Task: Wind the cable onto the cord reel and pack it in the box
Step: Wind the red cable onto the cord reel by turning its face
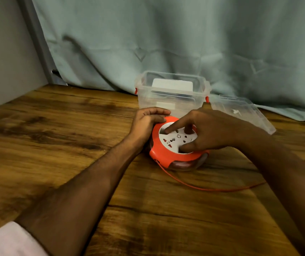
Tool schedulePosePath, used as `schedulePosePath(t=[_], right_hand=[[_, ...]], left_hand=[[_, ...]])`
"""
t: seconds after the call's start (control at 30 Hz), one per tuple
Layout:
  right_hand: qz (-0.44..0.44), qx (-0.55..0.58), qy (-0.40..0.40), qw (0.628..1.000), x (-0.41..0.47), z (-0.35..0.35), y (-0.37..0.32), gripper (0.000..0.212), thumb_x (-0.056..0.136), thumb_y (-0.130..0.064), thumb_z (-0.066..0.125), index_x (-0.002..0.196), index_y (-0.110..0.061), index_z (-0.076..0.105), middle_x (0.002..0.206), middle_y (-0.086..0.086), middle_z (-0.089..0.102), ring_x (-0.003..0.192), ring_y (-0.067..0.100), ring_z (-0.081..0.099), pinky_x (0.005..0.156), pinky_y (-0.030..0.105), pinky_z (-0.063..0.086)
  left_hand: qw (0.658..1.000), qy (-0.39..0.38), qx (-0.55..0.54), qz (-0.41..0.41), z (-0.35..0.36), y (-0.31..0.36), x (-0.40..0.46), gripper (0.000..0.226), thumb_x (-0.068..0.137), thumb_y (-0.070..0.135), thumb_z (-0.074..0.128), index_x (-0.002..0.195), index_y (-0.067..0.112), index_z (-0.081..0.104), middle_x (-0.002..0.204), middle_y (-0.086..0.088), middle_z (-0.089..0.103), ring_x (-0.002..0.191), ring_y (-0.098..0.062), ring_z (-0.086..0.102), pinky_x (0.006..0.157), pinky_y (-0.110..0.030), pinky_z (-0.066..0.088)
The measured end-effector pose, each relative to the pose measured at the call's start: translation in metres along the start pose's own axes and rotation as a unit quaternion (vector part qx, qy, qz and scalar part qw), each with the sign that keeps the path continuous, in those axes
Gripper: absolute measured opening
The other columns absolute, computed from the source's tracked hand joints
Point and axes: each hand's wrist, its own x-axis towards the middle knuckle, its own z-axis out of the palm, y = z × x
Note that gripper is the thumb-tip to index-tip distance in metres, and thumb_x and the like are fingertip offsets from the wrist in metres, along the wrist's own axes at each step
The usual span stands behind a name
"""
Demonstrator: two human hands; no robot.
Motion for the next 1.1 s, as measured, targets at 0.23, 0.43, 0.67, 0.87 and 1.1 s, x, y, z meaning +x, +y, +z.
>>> schedulePosePath(t=[0.23,0.43,0.67,0.87,1.1], right_hand=[[0.095,0.006,0.078,0.992,0.005,0.01,-0.01,0.082,0.047,-0.09,0.054,0.112,-0.044,0.074,0.1,-0.02,0.065,0.101,0.011,0.06,0.085,0.04,0.053],[0.077,0.001,0.071,0.995,0.004,0.002,-0.01,0.056,0.063,-0.083,0.061,0.1,-0.042,0.07,0.073,-0.021,0.056,0.079,0.003,0.056,0.071,0.034,0.05],[-0.036,0.081,-0.068,0.994,-0.001,-0.007,0.0,0.068,0.077,0.004,0.069,0.104,-0.058,0.07,0.126,-0.013,0.058,0.086,0.002,0.059,0.07,0.029,0.054],[-0.039,0.111,-0.077,0.99,0.003,0.0,0.003,0.081,0.078,0.007,0.064,0.1,-0.071,0.063,0.133,-0.012,0.055,0.084,-0.016,0.052,0.069,0.027,0.052],[-0.008,0.062,-0.05,0.997,0.001,-0.001,-0.002,0.074,0.074,-0.01,0.068,0.111,-0.073,0.06,0.121,-0.021,0.056,0.098,0.002,0.054,0.078,0.034,0.052]], left_hand=[[1.0,0.004,0.017,0.006,0.002,0.001,-0.001,0.031,0.079,-0.014,0.053,0.104,-0.008,0.071,0.094,-0.022,0.07,0.082,-0.029,0.066,0.07,-0.029,0.057],[1.0,0.007,0.025,0.005,0.002,0.001,-0.002,0.034,0.079,-0.015,0.052,0.108,-0.012,0.069,0.096,-0.029,0.07,0.082,-0.03,0.065,0.074,-0.031,0.055],[0.999,0.001,0.04,0.006,0.0,0.0,0.0,0.031,0.079,-0.013,0.053,0.103,-0.006,0.072,0.091,-0.02,0.071,0.081,-0.026,0.067,0.071,-0.027,0.057],[0.999,0.001,0.04,0.003,-0.001,-0.001,-0.001,0.03,0.08,-0.012,0.054,0.1,-0.003,0.073,0.096,-0.021,0.072,0.083,-0.028,0.068,0.075,-0.032,0.057],[1.0,-0.002,0.028,0.004,0.0,0.0,-0.002,0.03,0.081,-0.012,0.053,0.105,-0.007,0.071,0.097,-0.021,0.072,0.081,-0.024,0.069,0.071,-0.027,0.059]])
